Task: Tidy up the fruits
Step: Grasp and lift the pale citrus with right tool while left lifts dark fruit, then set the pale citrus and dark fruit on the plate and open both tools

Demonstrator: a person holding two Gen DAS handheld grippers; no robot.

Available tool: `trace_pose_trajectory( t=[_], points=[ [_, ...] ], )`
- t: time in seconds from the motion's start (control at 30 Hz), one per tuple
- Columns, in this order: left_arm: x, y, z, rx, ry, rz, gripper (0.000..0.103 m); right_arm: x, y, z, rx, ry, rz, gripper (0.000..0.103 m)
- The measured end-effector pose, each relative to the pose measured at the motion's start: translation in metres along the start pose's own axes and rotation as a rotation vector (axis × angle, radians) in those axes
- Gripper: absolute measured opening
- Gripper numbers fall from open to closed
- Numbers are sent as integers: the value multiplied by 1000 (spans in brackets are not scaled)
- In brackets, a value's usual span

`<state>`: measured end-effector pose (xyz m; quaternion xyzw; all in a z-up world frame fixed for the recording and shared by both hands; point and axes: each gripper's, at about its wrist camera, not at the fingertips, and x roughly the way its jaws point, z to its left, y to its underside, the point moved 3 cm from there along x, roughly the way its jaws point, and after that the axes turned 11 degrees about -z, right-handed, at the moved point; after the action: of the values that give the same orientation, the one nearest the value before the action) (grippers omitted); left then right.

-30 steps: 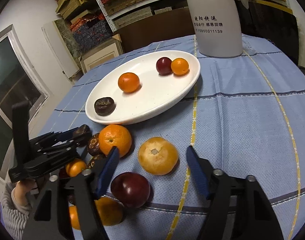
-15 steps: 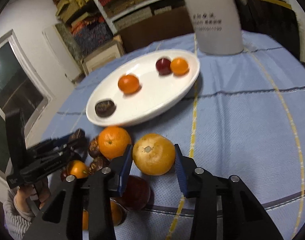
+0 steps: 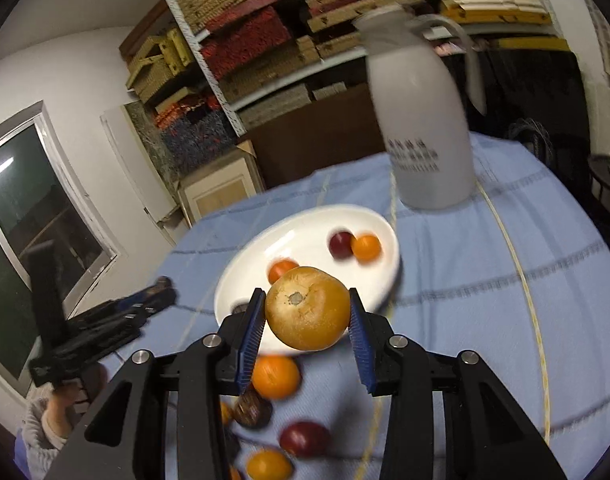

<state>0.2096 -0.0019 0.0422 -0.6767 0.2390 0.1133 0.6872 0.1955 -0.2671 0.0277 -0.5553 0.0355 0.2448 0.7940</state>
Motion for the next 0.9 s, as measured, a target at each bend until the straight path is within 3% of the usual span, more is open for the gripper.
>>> trace_pose_trajectory(
  t=[0.13,0.4,0.47,0.53,0.63,0.7,0.73,0.8,0.9],
  points=[
    [37,-5,-4,-7,9,30,43,31,-8,9,-25,2,10,41],
    [109,13,2,-40,30,134,43,117,31,0,-54,36,201,43],
    [113,16,1,-37,42,130,49,120,32,-5,-43,37,213,44],
    [111,15,2,-35,19,116,62,113,24,-9,-13,38,181,45],
    [97,9,5,-59,17,91,65,89,7,-9,16,17,114,46],
    [77,8,10,-79,11,66,68,68,-1,-7,9,21,64,58],
    [66,10,13,-88,2,50,74,59,-2,-7,8,30,41,60],
    [46,17,18,-92,-21,24,81,48,1,-8,10,32,25,62],
    [14,40,25,-97,-44,20,83,35,21,-12,10,26,48,62]
  ],
)
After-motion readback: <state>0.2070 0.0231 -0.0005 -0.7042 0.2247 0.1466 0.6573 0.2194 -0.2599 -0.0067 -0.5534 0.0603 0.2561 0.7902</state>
